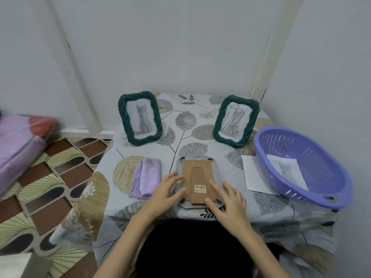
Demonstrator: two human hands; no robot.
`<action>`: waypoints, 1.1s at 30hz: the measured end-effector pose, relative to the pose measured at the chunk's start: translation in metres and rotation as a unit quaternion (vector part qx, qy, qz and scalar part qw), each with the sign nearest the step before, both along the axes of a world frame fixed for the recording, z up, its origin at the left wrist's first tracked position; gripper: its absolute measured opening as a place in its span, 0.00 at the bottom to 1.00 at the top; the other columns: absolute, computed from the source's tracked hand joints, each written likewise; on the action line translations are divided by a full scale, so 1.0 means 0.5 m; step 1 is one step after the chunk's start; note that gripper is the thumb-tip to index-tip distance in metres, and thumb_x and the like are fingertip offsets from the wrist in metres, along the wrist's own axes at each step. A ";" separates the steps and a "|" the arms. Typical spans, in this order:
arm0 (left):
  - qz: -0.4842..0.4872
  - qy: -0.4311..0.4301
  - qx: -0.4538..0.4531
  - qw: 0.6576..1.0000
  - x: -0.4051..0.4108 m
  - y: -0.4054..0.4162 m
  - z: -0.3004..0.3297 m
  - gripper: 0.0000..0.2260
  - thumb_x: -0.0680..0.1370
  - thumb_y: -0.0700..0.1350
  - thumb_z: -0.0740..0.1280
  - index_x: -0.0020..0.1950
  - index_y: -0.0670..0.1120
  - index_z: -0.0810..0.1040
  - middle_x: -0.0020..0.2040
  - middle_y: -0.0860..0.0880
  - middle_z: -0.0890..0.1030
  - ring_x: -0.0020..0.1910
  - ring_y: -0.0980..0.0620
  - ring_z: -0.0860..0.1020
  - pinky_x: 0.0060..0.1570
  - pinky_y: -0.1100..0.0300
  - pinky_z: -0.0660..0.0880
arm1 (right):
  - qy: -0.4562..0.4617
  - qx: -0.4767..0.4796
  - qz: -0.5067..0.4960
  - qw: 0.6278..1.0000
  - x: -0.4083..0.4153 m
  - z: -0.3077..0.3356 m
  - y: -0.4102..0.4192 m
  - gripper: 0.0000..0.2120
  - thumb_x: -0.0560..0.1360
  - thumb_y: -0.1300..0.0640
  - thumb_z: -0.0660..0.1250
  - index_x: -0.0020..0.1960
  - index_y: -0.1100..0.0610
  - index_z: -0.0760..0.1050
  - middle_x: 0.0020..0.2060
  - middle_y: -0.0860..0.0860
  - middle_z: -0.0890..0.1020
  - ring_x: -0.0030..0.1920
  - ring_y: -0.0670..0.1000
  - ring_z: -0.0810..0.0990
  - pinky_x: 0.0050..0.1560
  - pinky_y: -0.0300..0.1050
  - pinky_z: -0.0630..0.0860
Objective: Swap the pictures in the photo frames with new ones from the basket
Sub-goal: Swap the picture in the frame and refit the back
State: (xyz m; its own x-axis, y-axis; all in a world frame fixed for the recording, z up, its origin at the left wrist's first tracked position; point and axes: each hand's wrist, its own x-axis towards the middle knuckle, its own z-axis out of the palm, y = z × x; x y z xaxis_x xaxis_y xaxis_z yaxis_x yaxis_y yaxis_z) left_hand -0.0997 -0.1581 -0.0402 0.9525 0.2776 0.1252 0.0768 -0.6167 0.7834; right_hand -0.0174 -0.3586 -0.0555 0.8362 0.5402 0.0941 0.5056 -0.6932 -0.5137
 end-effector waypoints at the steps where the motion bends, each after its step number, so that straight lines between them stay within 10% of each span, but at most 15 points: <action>1: 0.015 -0.012 -0.012 1.000 0.005 0.001 0.005 0.17 0.78 0.43 0.65 0.66 0.45 0.71 0.71 0.46 0.65 0.71 0.56 0.62 0.66 0.70 0.56 | 0.012 0.012 -0.010 1.000 0.008 0.005 0.001 0.26 0.73 0.36 0.60 0.69 0.33 0.57 0.70 0.47 0.65 0.68 0.50 0.60 0.66 0.48 0.55; 8: 0.098 -0.044 0.045 0.993 0.112 0.012 0.033 0.15 0.78 0.44 0.64 0.63 0.41 0.73 0.66 0.43 0.72 0.69 0.49 0.65 0.67 0.61 0.57 | 0.012 0.054 -0.068 0.996 0.132 0.051 0.056 0.18 0.75 0.43 0.62 0.64 0.43 0.71 0.63 0.50 0.73 0.64 0.54 0.67 0.61 0.51 0.62; 17: 0.132 0.117 0.248 0.953 0.170 0.028 -0.039 0.23 0.79 0.59 0.54 0.72 0.53 0.61 0.76 0.47 0.58 0.75 0.45 0.52 0.71 0.48 0.51 | -0.001 -0.050 -0.047 0.998 0.209 0.018 0.123 0.18 0.75 0.40 0.59 0.63 0.41 0.70 0.64 0.51 0.70 0.65 0.55 0.63 0.62 0.55 0.60; 33: 0.107 0.083 0.208 0.969 0.174 0.037 -0.046 0.19 0.79 0.57 0.56 0.69 0.54 0.64 0.75 0.55 0.60 0.76 0.49 0.51 0.70 0.51 0.52 | -0.082 -0.015 -0.045 0.995 0.198 -0.010 0.115 0.14 0.75 0.39 0.57 0.59 0.39 0.71 0.60 0.38 0.75 0.63 0.48 0.66 0.64 0.58 0.55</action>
